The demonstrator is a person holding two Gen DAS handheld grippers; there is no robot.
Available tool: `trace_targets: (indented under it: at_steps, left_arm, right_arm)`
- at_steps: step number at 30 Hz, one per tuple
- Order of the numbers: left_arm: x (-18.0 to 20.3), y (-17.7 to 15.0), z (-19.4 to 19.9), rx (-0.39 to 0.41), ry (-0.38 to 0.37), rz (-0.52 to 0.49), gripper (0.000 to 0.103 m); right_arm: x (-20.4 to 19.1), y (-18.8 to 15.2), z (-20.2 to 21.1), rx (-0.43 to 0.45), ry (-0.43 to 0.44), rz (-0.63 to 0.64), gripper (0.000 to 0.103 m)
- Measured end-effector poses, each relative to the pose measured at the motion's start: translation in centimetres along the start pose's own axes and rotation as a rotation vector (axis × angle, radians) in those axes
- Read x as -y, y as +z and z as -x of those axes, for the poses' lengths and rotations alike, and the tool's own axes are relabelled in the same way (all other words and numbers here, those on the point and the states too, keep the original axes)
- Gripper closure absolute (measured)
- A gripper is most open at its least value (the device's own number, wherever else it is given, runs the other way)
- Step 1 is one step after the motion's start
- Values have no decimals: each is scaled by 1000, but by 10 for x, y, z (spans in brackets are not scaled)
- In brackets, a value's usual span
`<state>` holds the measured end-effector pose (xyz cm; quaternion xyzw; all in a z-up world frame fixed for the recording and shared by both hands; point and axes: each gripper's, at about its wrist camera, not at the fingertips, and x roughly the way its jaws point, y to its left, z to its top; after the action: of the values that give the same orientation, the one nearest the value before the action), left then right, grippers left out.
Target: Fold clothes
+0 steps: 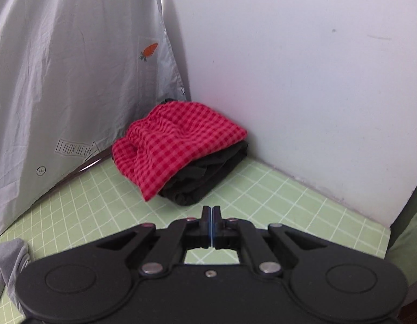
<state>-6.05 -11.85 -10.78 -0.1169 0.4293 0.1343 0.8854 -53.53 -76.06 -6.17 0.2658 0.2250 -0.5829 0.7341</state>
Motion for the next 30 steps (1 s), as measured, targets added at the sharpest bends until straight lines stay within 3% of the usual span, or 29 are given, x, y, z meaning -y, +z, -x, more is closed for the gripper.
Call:
trace_targets:
  at_steps: [6,11,15,20,23,30]
  left_arm:
    - [-22,-24,1,-49,-17,28,96]
    - [-33,-32,5,-79,-35,36,94]
    - [-28,-29,17,-54,-22,-21,93]
    - [-21,-25,33,-23,-5,-91,69]
    - [-16,-22,41,-7,-1,-133,58]
    - [71,-36,40,-88,-230,-191,47]
  right_arm:
    - [19,-73,-18,-272,61,-214,94]
    - [16,-109,-11,-378,83,-201,86]
    - [1,-110,-6,-351,86,-86,76]
    - [-27,-92,8,-208,91,142,58]
    - [-44,-82,3,-171,132,176,57]
    - [-84,-70,-44,-231,306,44,57]
